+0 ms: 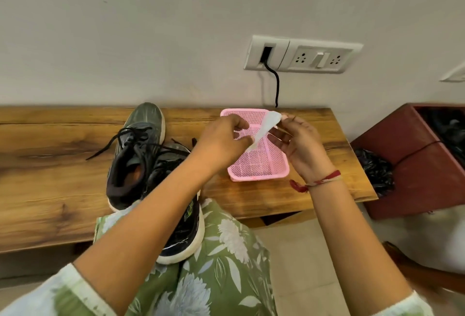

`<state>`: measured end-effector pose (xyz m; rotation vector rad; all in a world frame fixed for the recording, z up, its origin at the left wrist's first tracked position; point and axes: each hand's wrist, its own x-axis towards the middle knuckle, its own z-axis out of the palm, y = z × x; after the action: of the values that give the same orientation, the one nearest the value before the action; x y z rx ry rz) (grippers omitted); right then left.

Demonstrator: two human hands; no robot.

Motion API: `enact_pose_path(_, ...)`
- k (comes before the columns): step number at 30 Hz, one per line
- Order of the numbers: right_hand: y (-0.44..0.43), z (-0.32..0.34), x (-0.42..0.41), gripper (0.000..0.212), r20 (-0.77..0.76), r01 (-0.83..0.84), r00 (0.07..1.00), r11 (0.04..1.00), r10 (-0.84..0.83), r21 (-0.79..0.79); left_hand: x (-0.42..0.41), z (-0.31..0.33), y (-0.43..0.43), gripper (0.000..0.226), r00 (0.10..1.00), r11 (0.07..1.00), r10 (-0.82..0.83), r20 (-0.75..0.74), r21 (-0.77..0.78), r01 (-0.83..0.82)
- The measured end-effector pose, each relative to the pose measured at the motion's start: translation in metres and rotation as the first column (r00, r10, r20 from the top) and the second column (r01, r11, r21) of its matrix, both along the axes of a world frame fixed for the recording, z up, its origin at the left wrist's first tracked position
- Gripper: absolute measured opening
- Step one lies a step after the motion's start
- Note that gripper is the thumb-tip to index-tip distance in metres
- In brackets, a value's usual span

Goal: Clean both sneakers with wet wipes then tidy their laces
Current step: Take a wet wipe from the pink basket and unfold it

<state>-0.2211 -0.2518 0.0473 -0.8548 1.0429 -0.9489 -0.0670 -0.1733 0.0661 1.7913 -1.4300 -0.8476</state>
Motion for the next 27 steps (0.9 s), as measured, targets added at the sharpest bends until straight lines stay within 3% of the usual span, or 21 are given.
enact_pose_path(4, 0.028, 0.015, 0.005, 0.013, 0.022, -0.011, 1.000, 1.000, 0.012, -0.029, -0.016, -0.004, -0.002, 0.040, 0.992, 0.999, 0.017, -0.124, 0.049, -0.011)
enact_pose_path(8, 0.051, 0.019, 0.014, 0.017, -0.060, -0.013, 0.998, 0.990, 0.005, -0.137, -0.027, -0.011, 0.008, 0.022, 0.912, 0.995, 0.094, -0.399, 0.022, -0.093)
enact_pose_path(11, 0.062, 0.014, 0.021, 0.011, -0.154, -0.041, 0.988, 0.966, 0.002, -0.254, -0.032, -0.015, 0.018, 0.018, 0.668, 0.987, 0.159, -0.727, 0.095, -0.131)
enact_pose_path(13, 0.067, 0.008, 0.024, 0.008, -0.213, -0.055, 0.977, 0.958, -0.007, -0.282, -0.034, -0.018, 0.023, 0.022, 0.477, 0.975, 0.219, -0.851, 0.172, -0.141)
enact_pose_path(16, 0.070, 0.003, 0.027, 0.010, -0.252, -0.056, 0.968, 0.962, -0.013, -0.267, -0.031, -0.025, 0.026, 0.024, 0.253, 0.954, 0.290, -0.923, 0.258, -0.155)
enact_pose_path(20, 0.071, 0.001, 0.028, 0.016, -0.280, -0.083, 0.960, 0.970, 0.016, -0.230, -0.028, -0.033, 0.031, 0.023, 0.073, 0.937, 0.322, -0.944, 0.308, -0.164)
enact_pose_path(23, 0.072, -0.001, 0.027, 0.010, -0.370, -0.133, 0.928, 0.957, 0.029, -0.259, -0.029, -0.037, 0.033, 0.028, 0.004, 0.932, 0.320, -0.947, 0.314, -0.179)
enact_pose_path(27, 0.072, -0.009, 0.027, 0.021, -0.530, -0.201, 0.848, 0.910, -0.024, -0.363, -0.031, -0.040, 0.034, 0.030, -0.046, 0.919, 0.346, -0.937, 0.348, -0.188)
